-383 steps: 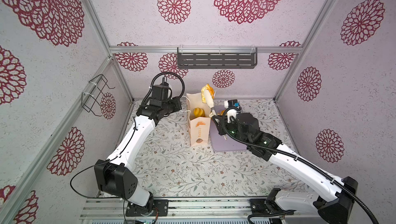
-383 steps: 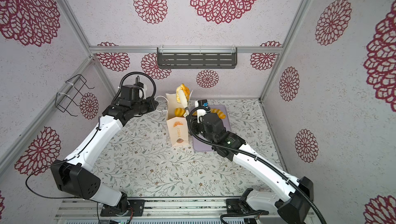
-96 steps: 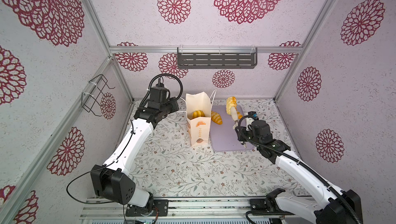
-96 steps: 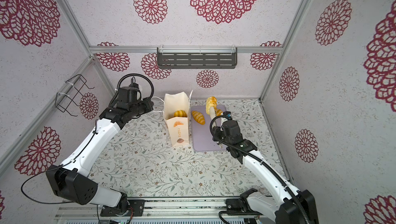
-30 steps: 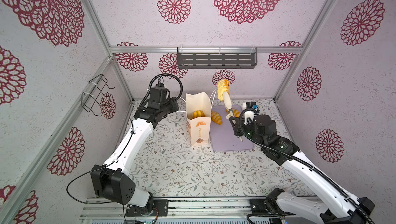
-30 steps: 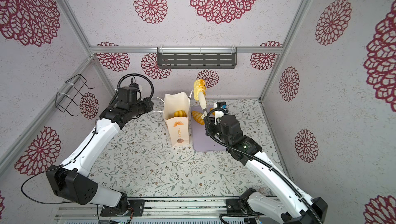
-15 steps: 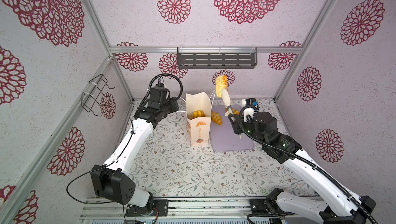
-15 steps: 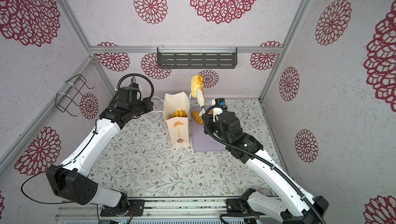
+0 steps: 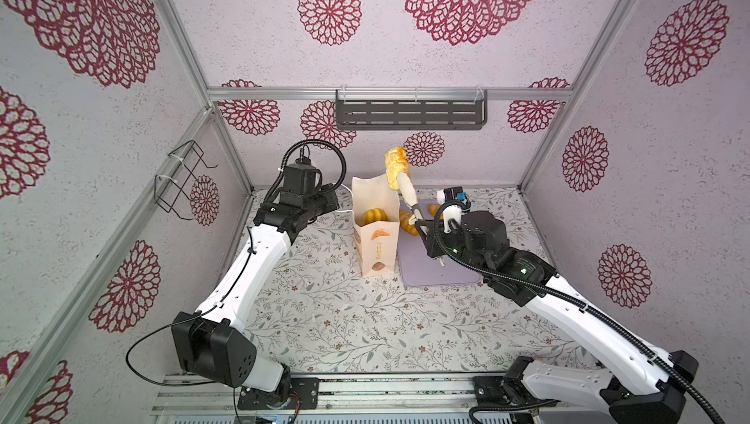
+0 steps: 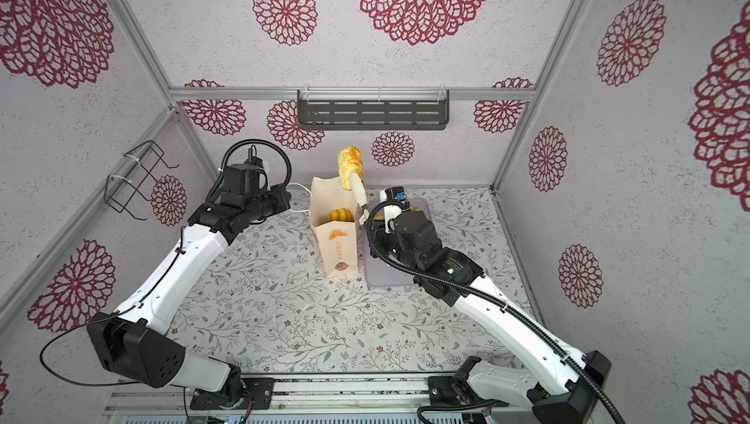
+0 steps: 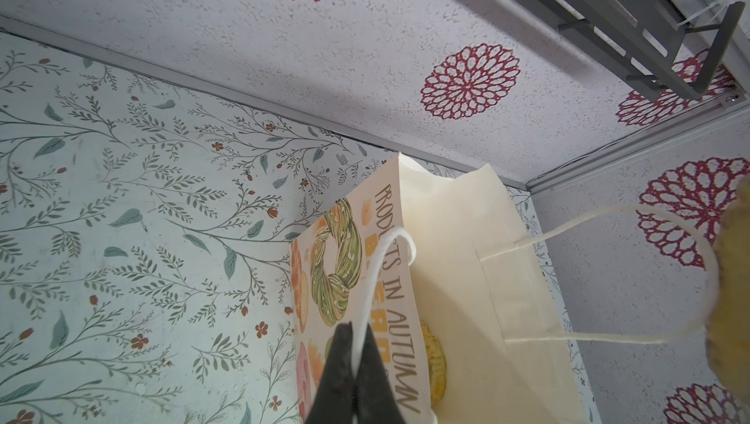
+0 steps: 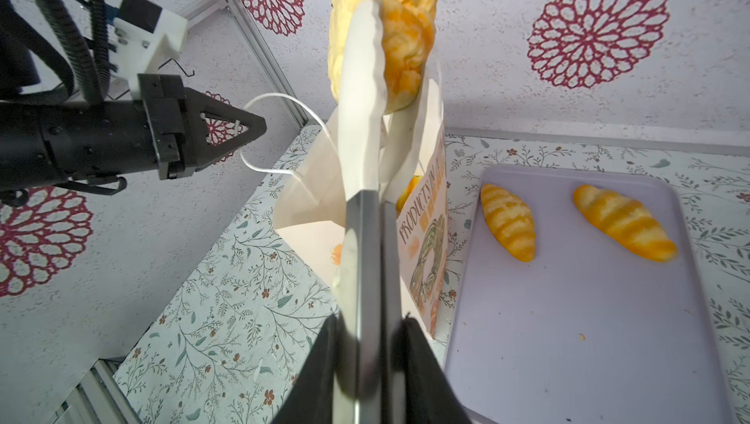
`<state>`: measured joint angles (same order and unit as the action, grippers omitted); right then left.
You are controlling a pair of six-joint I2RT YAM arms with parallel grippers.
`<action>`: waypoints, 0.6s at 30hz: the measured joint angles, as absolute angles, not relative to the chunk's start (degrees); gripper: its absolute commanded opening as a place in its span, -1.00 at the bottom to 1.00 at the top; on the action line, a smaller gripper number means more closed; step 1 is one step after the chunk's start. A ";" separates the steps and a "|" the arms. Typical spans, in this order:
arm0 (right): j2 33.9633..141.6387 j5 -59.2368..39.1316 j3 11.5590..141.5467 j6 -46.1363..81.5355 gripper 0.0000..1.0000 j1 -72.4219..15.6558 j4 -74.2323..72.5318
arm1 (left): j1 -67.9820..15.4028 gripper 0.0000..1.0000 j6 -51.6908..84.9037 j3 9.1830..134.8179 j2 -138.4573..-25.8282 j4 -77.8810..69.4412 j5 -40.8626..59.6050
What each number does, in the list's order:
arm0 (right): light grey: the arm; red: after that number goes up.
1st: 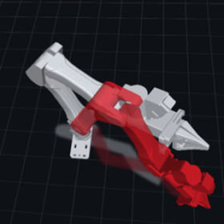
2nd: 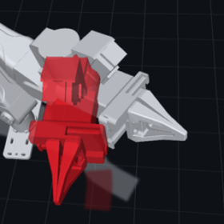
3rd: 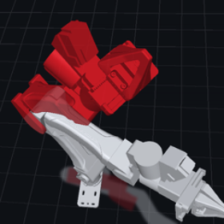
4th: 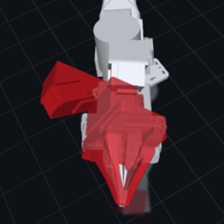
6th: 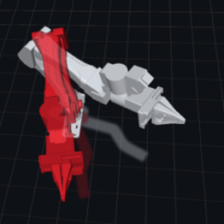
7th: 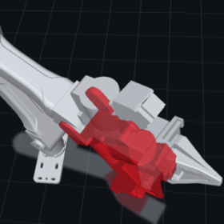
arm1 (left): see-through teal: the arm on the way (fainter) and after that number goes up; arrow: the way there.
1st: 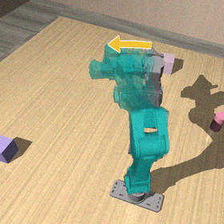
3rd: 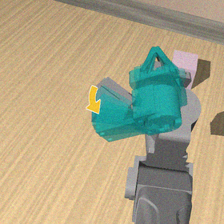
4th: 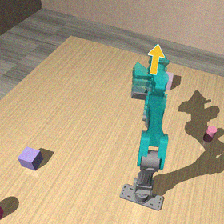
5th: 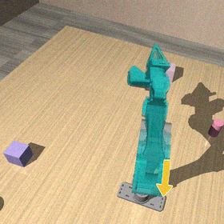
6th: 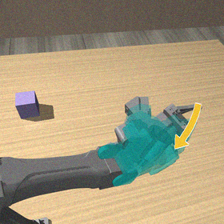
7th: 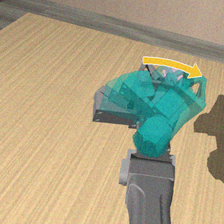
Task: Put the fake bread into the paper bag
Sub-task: 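Lower the striped bun into the bag opening held by the left gripper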
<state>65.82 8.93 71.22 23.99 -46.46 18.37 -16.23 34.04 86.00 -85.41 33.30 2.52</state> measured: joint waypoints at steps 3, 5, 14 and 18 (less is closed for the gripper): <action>66.30 9.63 71.68 23.99 -1.00 -47.66 18.44 | -16.23 -1.00 34.04 86.00 -85.41 33.30 2.52; 66.70 10.50 72.10 23.92 -1.00 -48.64 18.79 | -16.23 -1.00 34.04 86.00 -85.41 33.30 2.52; 66.89 15.53 72.53 22.02 -1.00 -54.68 18.33 | -16.23 -1.00 34.04 86.00 -85.41 33.30 2.52; 67.20 16.58 72.53 21.98 -1.00 -55.81 18.22 | -16.23 -1.00 34.04 86.00 -85.41 33.28 2.50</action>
<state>67.20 16.58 72.53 21.98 -55.81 18.22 -16.23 34.04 86.00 -85.41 33.28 2.50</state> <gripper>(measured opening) 0.255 0.047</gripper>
